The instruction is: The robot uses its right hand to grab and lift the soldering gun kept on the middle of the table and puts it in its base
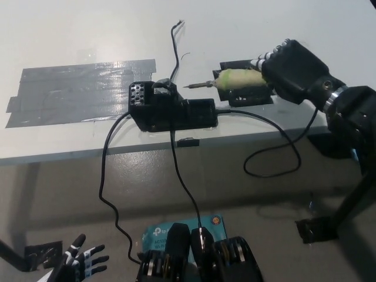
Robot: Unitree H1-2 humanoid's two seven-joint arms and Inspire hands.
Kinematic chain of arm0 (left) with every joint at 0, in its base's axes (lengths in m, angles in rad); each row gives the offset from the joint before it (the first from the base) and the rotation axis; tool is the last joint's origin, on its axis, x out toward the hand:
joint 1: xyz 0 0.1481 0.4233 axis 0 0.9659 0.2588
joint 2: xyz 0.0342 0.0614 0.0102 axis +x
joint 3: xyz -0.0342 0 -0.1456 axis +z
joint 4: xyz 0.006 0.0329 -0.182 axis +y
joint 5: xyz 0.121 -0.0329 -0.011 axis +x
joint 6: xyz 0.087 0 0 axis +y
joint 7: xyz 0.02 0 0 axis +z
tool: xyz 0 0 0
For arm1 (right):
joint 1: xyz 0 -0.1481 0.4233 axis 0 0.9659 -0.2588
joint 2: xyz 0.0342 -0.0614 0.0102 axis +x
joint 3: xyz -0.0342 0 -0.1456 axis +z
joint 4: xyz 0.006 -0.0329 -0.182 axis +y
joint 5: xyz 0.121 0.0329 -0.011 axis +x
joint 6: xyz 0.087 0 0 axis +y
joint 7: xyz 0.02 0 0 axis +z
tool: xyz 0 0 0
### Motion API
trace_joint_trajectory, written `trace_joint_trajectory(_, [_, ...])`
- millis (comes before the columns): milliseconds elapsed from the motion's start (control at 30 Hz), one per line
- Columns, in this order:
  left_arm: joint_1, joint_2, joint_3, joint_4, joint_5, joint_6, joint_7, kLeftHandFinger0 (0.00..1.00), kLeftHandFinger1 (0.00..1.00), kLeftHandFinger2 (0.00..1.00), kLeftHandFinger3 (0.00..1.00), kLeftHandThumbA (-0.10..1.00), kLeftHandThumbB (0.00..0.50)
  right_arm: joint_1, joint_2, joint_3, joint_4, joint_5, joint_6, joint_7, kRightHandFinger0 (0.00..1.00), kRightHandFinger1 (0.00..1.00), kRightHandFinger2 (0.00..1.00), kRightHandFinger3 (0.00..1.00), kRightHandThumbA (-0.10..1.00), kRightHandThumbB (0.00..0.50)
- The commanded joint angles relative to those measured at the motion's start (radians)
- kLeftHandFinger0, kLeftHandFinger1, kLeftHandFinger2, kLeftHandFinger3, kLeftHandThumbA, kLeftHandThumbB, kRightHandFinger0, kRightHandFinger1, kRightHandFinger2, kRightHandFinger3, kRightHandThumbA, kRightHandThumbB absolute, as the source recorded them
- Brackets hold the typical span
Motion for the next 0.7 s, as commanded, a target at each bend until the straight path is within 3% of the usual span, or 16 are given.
trace_joint_trajectory(0, [0.000, 0.006, -0.004, -0.028, 0.004, -0.003, -0.007, 1.00, 1.00, 1.00, 1.00, 1.00, 0.297, -0.087, 0.008, -0.008, -0.004, -0.007, -0.001, -0.031, 0.00, 0.04, 0.46, 0.07, -0.10, 0.000])
trace_joint_trajectory(33, [0.001, 0.001, -0.003, -0.033, 0.008, 0.002, 0.002, 1.00, 1.00, 1.00, 1.00, 1.00, 0.314, -0.092, 0.019, -0.012, -0.003, -0.006, 0.010, -0.034, 0.00, 0.00, 0.42, 0.05, -0.08, 0.000])
trace_joint_trajectory(200, [0.005, -0.005, 0.003, -0.042, 0.001, 0.017, 0.009, 1.00, 1.00, 1.00, 1.00, 1.00, 0.292, -0.104, 0.032, -0.014, -0.001, -0.012, 0.028, -0.021, 0.00, 0.00, 0.40, 0.12, -0.02, 0.000])
trace_joint_trajectory(233, [0.004, -0.005, 0.003, -0.041, 0.003, 0.017, 0.007, 1.00, 1.00, 1.00, 1.00, 1.00, 0.283, -0.111, 0.035, -0.014, 0.006, -0.016, 0.020, -0.043, 0.00, 0.00, 0.40, 0.15, -0.01, 0.033])
trace_joint_trajectory(300, [0.004, -0.006, 0.005, -0.037, 0.003, 0.013, 0.005, 1.00, 1.00, 1.00, 1.00, 1.00, 0.282, -0.114, 0.037, -0.017, 0.012, -0.014, 0.015, -0.056, 0.00, 0.00, 0.39, 0.05, -0.05, 0.024])
trace_joint_trajectory(367, [0.004, -0.005, 0.007, -0.033, -0.002, 0.016, 0.003, 1.00, 1.00, 1.00, 1.00, 1.00, 0.305, -0.121, 0.036, -0.009, 0.014, -0.033, 0.022, -0.061, 0.00, 0.00, 0.38, 0.01, -0.10, 0.000])
trace_joint_trajectory(433, [0.005, -0.004, 0.007, -0.035, 0.000, 0.015, 0.001, 1.00, 1.00, 1.00, 1.00, 1.00, 0.308, -0.120, 0.036, -0.013, 0.011, -0.032, 0.020, -0.065, 0.00, 0.00, 0.38, 0.01, -0.09, 0.017])
trace_joint_trajectory(467, [0.005, -0.003, 0.005, -0.033, 0.004, 0.006, 0.001, 1.00, 1.00, 1.00, 1.00, 1.00, 0.309, -0.118, 0.035, -0.015, 0.007, -0.029, 0.018, -0.064, 0.00, 0.00, 0.37, 0.01, -0.05, 0.001])
trace_joint_trajectory(500, [0.004, -0.001, 0.002, -0.033, 0.010, 0.005, 0.001, 1.00, 1.00, 1.00, 1.00, 1.00, 0.320, -0.113, 0.035, -0.019, 0.004, -0.022, 0.014, -0.060, 0.00, 0.00, 0.36, 0.08, 0.02, 0.015])
trace_joint_trajectory(600, [0.001, 0.000, -0.001, -0.036, 0.008, 0.011, -0.002, 1.00, 1.00, 1.00, 1.00, 1.00, 0.307, -0.096, 0.030, -0.007, -0.008, -0.042, 0.021, -0.053, 0.00, 0.00, 0.36, 0.02, 0.13, 0.039])
trace_joint_trajectory(667, [-0.002, 0.000, -0.001, -0.036, 0.007, 0.014, -0.003, 1.00, 1.00, 1.00, 1.00, 1.00, 0.301, -0.088, 0.028, 0.005, -0.013, -0.065, 0.021, -0.066, 0.00, 0.00, 0.34, 0.11, 0.19, 0.061])
